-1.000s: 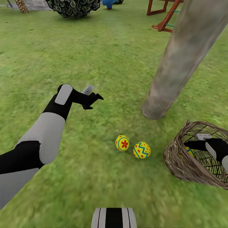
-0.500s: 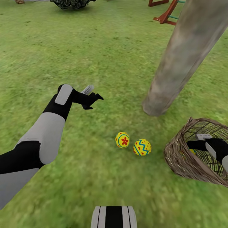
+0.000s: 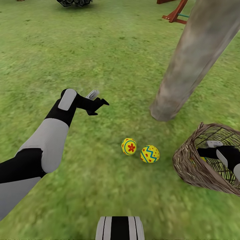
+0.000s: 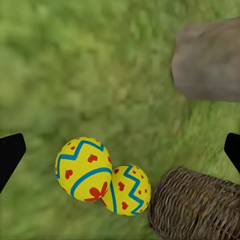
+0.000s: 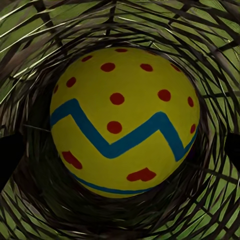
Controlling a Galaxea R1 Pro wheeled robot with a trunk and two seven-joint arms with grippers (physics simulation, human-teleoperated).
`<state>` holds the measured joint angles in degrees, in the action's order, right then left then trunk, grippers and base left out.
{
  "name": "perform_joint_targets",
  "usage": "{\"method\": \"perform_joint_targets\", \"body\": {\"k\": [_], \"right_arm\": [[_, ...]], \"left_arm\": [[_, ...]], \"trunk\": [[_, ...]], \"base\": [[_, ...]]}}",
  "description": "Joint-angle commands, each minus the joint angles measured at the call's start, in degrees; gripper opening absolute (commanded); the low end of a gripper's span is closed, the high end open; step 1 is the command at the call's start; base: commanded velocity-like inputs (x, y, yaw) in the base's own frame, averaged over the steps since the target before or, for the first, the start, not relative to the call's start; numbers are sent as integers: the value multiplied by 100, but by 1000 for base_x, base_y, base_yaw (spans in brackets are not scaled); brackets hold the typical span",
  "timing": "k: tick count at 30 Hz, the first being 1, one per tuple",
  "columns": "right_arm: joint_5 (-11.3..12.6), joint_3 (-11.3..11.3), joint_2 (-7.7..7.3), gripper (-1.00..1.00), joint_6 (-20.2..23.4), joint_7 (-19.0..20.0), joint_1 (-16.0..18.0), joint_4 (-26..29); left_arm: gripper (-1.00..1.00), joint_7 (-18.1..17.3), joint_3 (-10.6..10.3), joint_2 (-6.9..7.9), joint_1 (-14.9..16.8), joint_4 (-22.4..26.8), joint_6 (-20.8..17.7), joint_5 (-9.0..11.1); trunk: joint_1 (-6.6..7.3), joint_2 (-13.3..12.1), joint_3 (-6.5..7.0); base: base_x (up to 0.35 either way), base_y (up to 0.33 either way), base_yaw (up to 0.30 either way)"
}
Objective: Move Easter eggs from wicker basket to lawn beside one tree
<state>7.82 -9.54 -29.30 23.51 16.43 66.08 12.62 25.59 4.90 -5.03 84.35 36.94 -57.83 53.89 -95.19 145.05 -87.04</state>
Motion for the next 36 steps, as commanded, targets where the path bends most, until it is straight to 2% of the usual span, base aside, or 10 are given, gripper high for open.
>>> {"method": "perform_joint_targets", "body": {"k": [1,10,17,26,28,36], "right_arm": [[59,-48,-6,100,31,2,2,10],[62,-48,-6,100,-4,-8,2,10],[62,-48,-6,100,-443,-10,2,-43],[62,-48,-6,100,-496,-17,2,-83],[70,-48,51,100,-521,-3,-5,-60],[70,-48,29,100,-685,-8,-7,-57]], "left_arm": [[100,60,30,-7,3,1,-20,51],[100,56,28,-7,3,-142,-19,51],[100,52,28,-7,3,-148,-20,51],[100,54,28,-7,3,-144,-20,50],[100,76,-38,-73,-6,-180,9,26],[100,60,-60,-133,-6,-311,0,16]], "trunk": [[1,1,-4],[1,1,-4],[1,1,-4],[1,1,-4],[1,1,-4],[1,1,-4]], "base": [[0,0,0],[0,0,0],[0,0,0],[0,0,0],[0,0,0],[0,0,0]]}}
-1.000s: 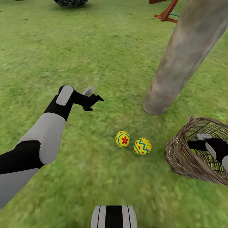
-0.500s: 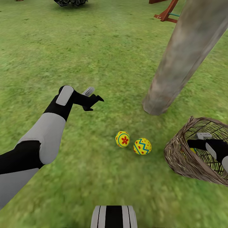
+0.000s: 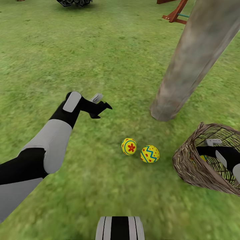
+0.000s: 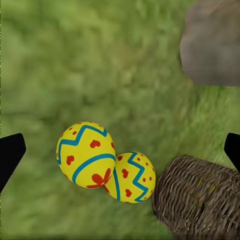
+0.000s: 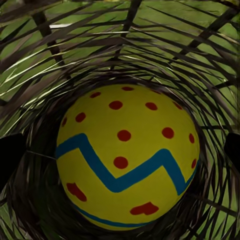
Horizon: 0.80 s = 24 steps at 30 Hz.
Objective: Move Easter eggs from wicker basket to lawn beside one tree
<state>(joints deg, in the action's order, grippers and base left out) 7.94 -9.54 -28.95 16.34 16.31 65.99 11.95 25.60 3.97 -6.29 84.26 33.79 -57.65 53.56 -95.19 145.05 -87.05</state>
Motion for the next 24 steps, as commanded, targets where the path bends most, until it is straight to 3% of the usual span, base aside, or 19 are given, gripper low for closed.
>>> {"method": "perform_joint_targets", "body": {"k": [1,24], "right_arm": [[59,-48,-10,100,4,4,1,9],[41,-48,-23,100,10,0,1,-18]], "left_arm": [[100,57,34,-8,3,2,-18,49],[100,65,34,-14,3,-197,-16,32]], "trunk": [[1,1,-4],[1,1,-4]], "base": [[0,0,0],[22,-13,0]]}}
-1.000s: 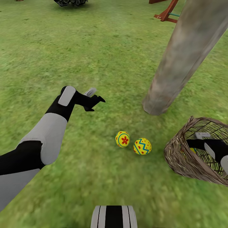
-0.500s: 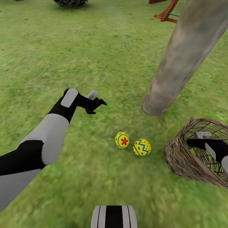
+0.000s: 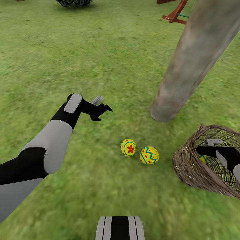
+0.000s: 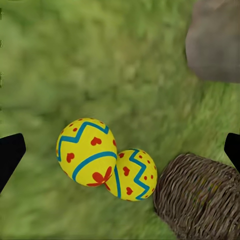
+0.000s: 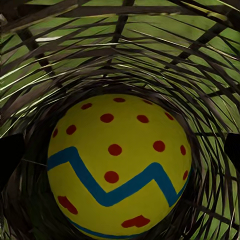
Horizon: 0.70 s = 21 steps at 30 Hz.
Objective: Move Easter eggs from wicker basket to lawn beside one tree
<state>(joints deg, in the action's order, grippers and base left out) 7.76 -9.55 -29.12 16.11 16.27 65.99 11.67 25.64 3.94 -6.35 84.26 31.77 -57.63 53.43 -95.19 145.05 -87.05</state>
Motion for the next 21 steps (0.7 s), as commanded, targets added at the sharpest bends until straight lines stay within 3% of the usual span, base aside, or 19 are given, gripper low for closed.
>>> {"method": "perform_joint_targets", "body": {"k": [1,9,16,21], "right_arm": [[59,-47,-6,100,31,6,1,10],[59,-47,-6,100,25,8,1,10],[62,-47,-6,100,24,16,1,10],[59,-47,-6,100,24,17,1,10]], "left_arm": [[100,68,36,-9,3,8,-16,39],[100,66,36,-13,3,29,-12,27],[100,40,36,-7,3,72,-20,27],[100,49,30,-7,3,82,-19,27]], "trunk": [[-2,3,-26],[-22,14,-203],[-22,14,-203],[-35,20,-314]], "base": [[0,0,0],[0,0,0],[0,0,0],[0,0,0]]}}
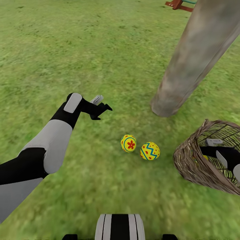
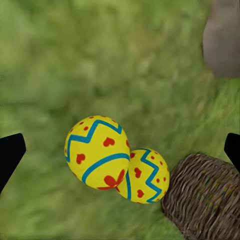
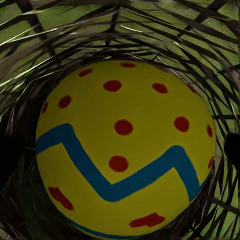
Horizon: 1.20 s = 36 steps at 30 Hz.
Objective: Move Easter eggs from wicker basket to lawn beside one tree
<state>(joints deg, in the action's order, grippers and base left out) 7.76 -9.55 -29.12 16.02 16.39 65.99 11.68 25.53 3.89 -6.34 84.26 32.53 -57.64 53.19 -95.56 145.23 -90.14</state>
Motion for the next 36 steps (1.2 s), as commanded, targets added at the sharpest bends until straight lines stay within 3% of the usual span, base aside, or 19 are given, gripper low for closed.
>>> {"method": "perform_joint_targets", "body": {"k": [1,4,36], "right_arm": [[59,-47,-6,100,33,4,2,10],[61,-47,-6,100,33,4,2,10],[59,-47,-6,100,33,-40,2,9]], "left_arm": [[100,59,38,-7,3,6,-18,52],[100,56,38,-7,3,7,-19,52],[100,32,42,-12,3,-10,-34,93]], "trunk": [[-1,3,-26],[-9,7,-93],[-14,10,-137]], "base": [[0,0,0],[0,0,0],[0,0,0]]}}
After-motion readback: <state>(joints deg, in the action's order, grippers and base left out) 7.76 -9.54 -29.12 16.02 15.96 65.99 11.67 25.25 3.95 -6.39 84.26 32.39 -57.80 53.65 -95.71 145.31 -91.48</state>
